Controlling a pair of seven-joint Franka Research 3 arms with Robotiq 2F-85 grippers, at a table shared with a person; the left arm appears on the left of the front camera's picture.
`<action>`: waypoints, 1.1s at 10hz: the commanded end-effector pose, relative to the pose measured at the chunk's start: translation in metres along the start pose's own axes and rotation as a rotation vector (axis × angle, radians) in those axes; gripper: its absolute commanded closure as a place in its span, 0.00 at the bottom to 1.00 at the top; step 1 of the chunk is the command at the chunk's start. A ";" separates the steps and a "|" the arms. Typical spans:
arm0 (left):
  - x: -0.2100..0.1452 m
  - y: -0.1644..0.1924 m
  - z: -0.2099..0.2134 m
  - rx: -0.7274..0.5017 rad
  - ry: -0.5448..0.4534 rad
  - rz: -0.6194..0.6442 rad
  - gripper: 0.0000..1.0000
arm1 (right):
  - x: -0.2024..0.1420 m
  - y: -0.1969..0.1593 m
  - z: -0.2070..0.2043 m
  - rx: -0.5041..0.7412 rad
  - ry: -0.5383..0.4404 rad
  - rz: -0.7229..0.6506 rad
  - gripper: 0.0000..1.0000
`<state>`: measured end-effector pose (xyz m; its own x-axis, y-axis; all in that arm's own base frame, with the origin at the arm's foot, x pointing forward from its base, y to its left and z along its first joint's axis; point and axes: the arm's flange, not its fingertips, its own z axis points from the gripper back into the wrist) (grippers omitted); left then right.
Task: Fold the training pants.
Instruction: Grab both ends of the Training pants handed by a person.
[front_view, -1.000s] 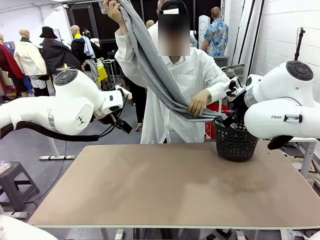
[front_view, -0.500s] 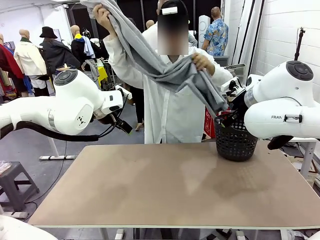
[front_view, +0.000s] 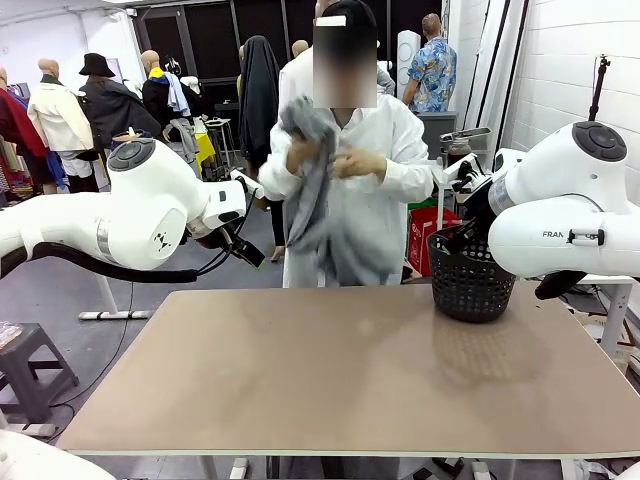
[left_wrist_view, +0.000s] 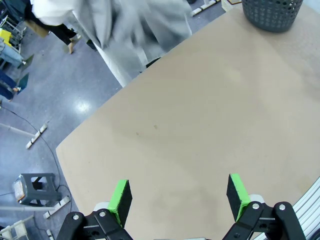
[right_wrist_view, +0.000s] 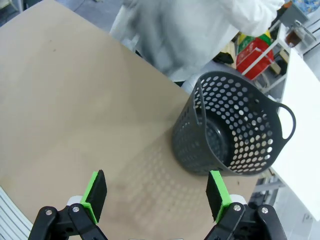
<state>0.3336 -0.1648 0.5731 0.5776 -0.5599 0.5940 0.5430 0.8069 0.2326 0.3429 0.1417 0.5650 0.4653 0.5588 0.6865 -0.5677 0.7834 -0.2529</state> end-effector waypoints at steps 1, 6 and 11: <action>0.001 0.001 -0.002 0.004 -0.010 0.000 0.00 | 0.000 0.000 0.000 0.000 -0.003 0.001 0.00; 0.001 0.001 -0.002 0.004 -0.010 0.000 0.00 | 0.000 0.000 0.000 0.000 -0.003 0.001 0.00; 0.001 0.001 -0.002 0.004 -0.010 0.000 0.00 | 0.000 0.000 0.000 0.000 -0.003 0.001 0.00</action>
<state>0.3336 -0.1648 0.5731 0.5776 -0.5599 0.5940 0.5430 0.8069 0.2326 0.3429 0.1417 0.5650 0.4653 0.5588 0.6865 -0.5677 0.7834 -0.2529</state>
